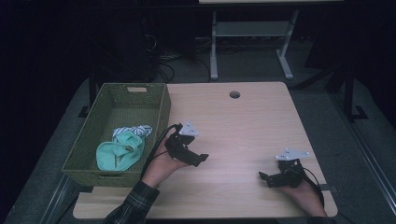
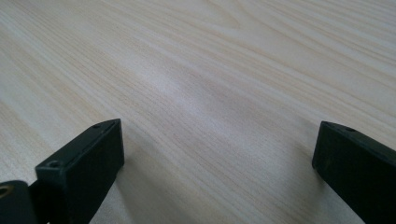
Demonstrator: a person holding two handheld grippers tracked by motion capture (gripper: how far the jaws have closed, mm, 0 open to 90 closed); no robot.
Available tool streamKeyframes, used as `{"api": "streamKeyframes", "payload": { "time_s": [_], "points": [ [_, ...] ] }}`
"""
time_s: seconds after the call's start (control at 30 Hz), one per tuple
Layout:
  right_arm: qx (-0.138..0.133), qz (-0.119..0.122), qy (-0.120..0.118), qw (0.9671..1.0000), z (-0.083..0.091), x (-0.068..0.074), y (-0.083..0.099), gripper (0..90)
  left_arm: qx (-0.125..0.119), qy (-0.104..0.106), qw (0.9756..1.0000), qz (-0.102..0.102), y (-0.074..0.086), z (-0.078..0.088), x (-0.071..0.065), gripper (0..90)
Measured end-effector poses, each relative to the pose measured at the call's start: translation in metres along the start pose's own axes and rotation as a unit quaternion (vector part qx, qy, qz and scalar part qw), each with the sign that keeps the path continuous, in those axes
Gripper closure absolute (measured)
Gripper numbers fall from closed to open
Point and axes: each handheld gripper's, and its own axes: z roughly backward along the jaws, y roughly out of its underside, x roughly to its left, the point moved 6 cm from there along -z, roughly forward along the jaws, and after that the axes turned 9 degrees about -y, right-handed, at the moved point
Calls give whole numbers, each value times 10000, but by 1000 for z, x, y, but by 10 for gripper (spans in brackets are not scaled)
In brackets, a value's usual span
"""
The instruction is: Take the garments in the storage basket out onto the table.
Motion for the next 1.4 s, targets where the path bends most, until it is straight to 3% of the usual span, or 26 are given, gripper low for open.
{"api": "streamKeyframes", "payload": {
  "time_s": [0.37,0.87,1.4],
  "points": [
    [-1,32,5,10000,0,-1,0,15,-34,66,10000,30,-5,5,11,137],
    [6,-1,-2,10000,0,0,0,15,-33,280,9996,-21,-8,16,11,137],
    [-3,21,-2,10000,0,0,0,15,-177,143,9997,48,-12,41,26,148]
  ]
}}
